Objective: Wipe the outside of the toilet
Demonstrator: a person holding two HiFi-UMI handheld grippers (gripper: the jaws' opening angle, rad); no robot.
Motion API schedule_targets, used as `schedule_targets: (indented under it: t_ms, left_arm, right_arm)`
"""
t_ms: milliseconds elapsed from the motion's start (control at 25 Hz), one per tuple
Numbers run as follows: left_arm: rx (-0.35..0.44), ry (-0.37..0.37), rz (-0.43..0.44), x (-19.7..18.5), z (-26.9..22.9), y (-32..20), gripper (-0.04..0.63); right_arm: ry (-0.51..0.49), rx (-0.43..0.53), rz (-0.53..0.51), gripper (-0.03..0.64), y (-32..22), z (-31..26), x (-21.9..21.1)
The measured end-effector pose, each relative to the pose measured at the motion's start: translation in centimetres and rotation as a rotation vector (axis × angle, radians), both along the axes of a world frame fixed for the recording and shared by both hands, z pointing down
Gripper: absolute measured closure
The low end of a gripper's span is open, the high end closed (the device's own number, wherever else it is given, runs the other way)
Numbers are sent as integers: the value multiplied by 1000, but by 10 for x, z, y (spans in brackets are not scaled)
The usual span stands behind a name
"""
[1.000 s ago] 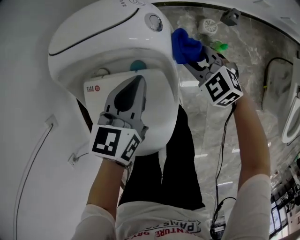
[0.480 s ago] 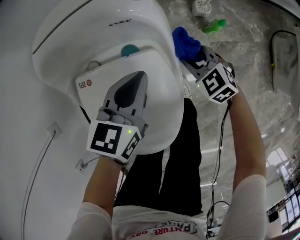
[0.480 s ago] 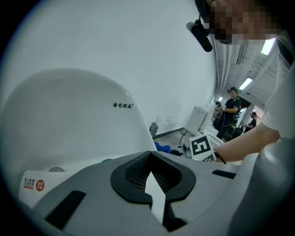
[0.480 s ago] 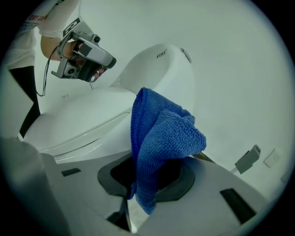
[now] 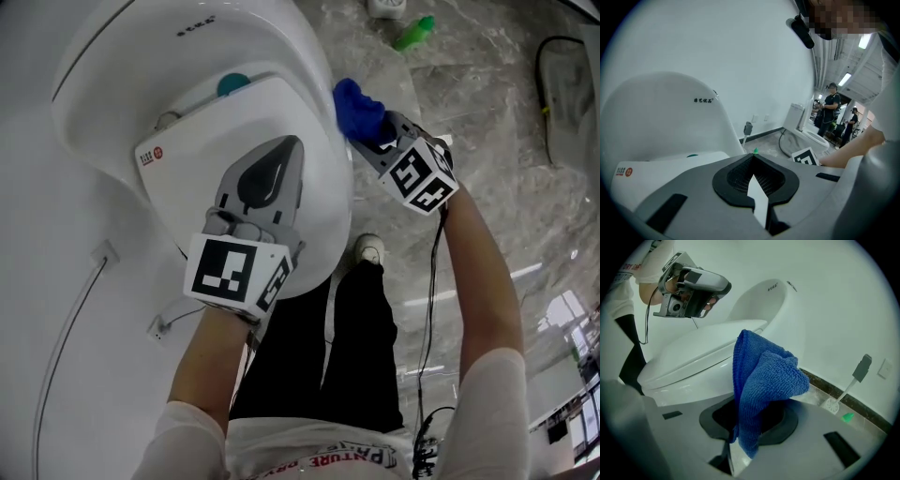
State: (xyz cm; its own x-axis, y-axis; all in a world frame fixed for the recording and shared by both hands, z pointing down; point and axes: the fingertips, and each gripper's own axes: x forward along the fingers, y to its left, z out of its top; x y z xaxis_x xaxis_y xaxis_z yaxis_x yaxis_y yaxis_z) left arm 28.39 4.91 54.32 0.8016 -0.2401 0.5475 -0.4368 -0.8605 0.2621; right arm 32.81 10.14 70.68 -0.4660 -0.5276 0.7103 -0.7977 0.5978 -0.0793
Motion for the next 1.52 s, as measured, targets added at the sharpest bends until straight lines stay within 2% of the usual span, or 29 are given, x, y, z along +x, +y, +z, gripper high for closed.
schedule_targets:
  t_ms: [360,760,1120,1400,1520]
  left_arm:
    - [55,8,-64,2,-6,57,589]
    - [32,-6,-155,-40,5,133,589]
    - [6,19,-230,-110,-7,165,589]
    - [27,44,-202,-175,-18,182,589]
    - [36,39,-185,-204,-16,189,589]
  right_arm:
    - [-49,-52,16,531,57,16,-21]
    - [-33,-36,-13,531,135,25,-61]
    - [13,-51,189,531,163,18,-92]
    - [90,-63,377,531,186,14,-124]
    - [87,-73,456,531,200,14,-142]
